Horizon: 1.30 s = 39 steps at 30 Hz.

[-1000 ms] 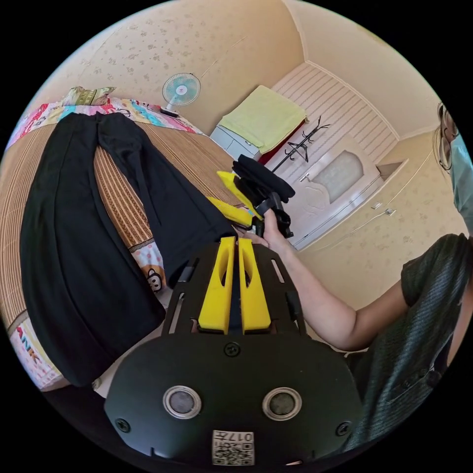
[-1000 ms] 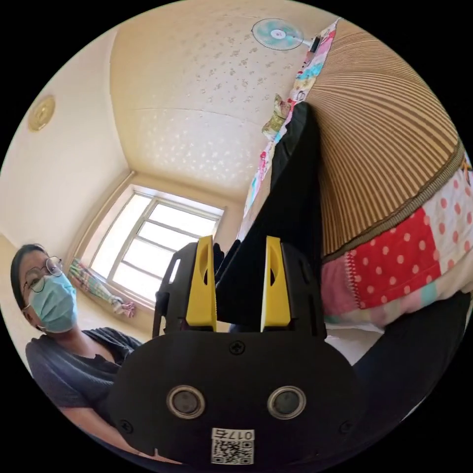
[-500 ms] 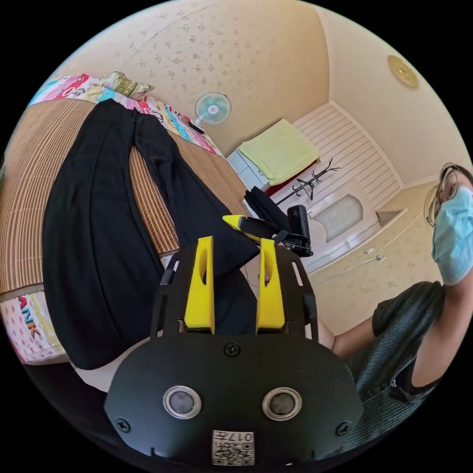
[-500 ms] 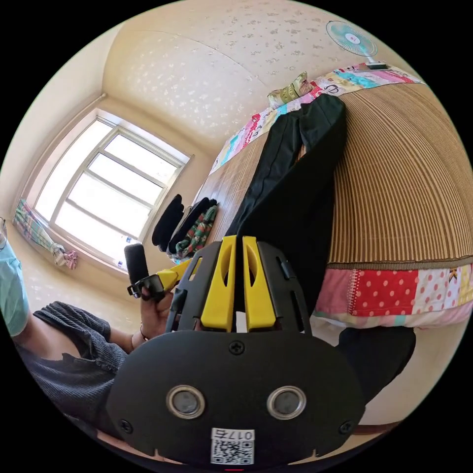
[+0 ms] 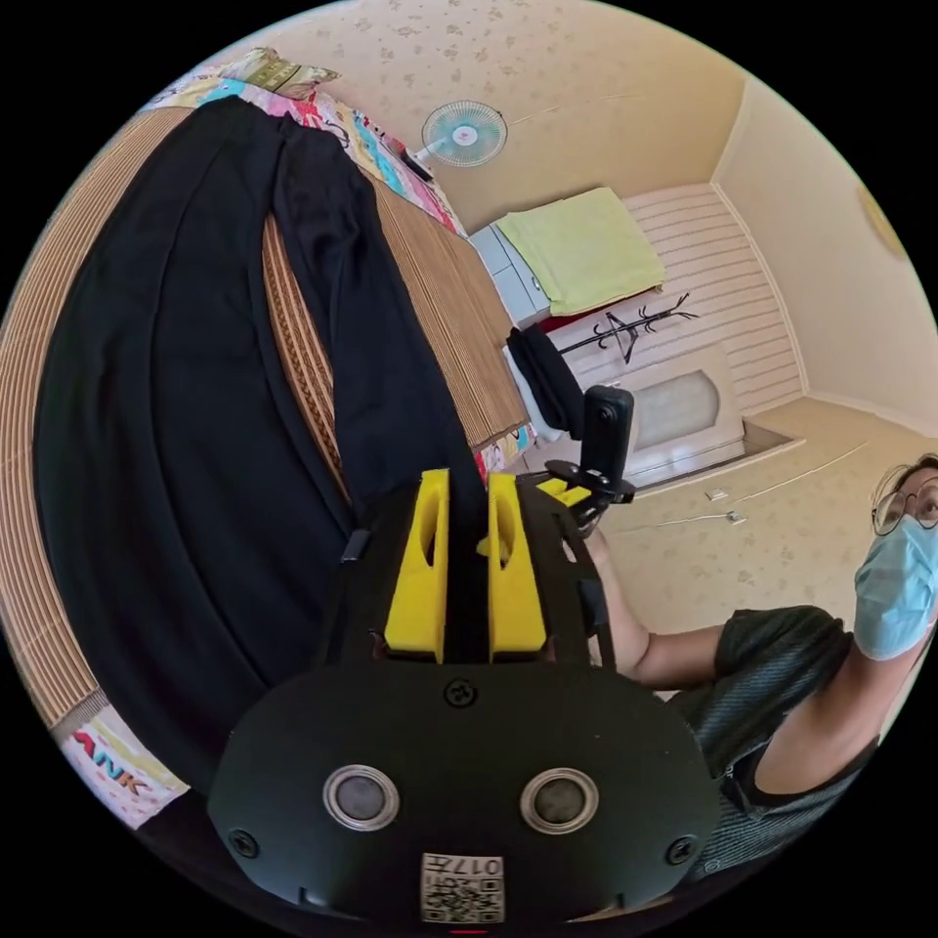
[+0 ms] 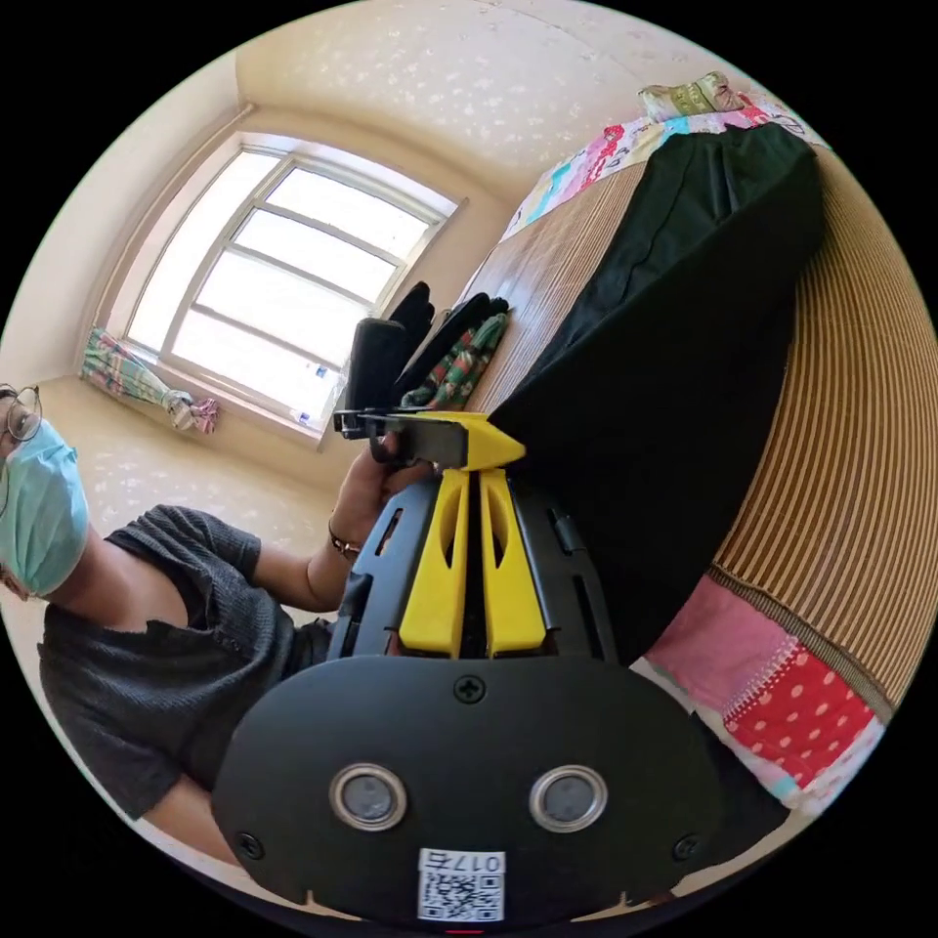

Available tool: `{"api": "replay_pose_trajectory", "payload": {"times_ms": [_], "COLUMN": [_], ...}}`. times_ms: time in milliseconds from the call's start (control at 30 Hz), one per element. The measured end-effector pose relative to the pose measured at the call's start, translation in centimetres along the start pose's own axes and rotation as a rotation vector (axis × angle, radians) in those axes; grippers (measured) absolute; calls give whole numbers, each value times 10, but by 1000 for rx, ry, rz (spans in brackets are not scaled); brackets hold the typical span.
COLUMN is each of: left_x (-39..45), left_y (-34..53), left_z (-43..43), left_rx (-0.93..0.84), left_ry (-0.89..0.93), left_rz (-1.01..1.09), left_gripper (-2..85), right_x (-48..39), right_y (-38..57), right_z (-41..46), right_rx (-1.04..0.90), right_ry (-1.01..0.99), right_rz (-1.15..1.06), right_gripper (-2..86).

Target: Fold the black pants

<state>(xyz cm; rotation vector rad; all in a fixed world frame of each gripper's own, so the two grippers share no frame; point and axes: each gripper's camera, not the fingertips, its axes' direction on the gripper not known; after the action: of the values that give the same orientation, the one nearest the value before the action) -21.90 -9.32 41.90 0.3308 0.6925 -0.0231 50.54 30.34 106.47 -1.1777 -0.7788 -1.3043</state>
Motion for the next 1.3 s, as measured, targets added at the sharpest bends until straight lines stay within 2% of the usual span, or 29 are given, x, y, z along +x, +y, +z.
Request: {"api": "replay_pose_trajectory", "payload": {"times_ms": [100,267,433,633,733,800,900,1033,1100,1200,1300], "left_x": [-3,-10,-11,-8,-6,-6,-7,-1,4,13,18], "left_y": [2,3,5,3,-1,-3,-6,-2,5,22,42], "left_z": [-12,-35,-50,-66,-76,-81,-91,-111,-127,-162,-202], "left_rx": [17,42,79,101,103,103,107,139,172,242,303], "left_ry": [1,0,1,26,27,37,76,177,191,180,93], "left_rz": [-1,-16,-47,-75,-84,-92,-105,-87,-90,-107,-140], "left_gripper": [42,36,35,29,27,24,19,7,3,1,4], "right_x": [27,103,190,268,284,282,253,149,107,55,34], "right_y": [-17,-88,-200,-289,-322,-341,-383,-463,-504,-560,-600], "right_z": [-26,-106,-164,-180,-172,-166,-151,-92,-49,20,66], "right_rx": [-62,81,292,440,446,434,381,337,272,220,253], "right_ry": [-25,232,505,446,450,508,702,1060,1158,1174,1013], "right_rz": [-29,123,271,406,439,446,435,191,57,-94,-106], "right_gripper": [18,37,102,144,100,62,38,27,25,23,24]}}
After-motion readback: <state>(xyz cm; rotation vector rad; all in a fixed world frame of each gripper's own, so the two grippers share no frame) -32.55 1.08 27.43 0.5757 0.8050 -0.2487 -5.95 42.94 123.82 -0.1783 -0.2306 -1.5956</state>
